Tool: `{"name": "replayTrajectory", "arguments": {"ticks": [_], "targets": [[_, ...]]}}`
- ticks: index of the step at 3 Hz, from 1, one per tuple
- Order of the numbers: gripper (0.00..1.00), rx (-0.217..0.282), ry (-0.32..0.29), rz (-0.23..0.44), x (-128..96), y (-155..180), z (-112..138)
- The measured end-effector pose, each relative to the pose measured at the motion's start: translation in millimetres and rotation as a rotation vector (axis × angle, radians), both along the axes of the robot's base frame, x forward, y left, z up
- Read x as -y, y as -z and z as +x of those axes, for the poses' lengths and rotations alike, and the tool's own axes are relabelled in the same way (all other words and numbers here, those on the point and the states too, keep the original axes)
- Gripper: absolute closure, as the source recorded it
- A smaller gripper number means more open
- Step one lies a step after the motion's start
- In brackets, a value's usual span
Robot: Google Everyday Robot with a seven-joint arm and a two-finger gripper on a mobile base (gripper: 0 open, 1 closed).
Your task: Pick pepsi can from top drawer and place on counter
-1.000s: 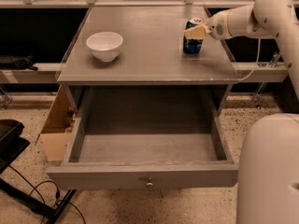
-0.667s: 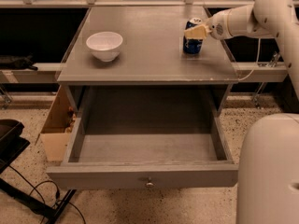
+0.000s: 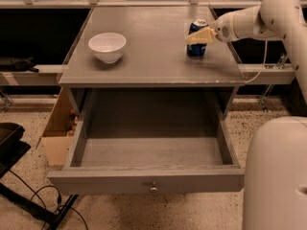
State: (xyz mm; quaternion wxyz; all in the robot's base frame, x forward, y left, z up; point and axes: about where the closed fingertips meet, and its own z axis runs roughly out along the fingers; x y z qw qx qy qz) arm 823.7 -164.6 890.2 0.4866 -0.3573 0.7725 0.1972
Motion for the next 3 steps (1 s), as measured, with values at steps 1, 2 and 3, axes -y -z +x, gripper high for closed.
{"name": "replayTrajectory", "arguments": {"ticks": [1,2,3], "targets": [[0.00,0.049,-0.054,0.004,-6.9,-24.0,-9.8],[0.00,0.118,-0.111,-0.027,-11.8,-62.5,-33.5],[0.00,0.197,-0.053,-0.115,12.5,-117.1,-73.6]]}}
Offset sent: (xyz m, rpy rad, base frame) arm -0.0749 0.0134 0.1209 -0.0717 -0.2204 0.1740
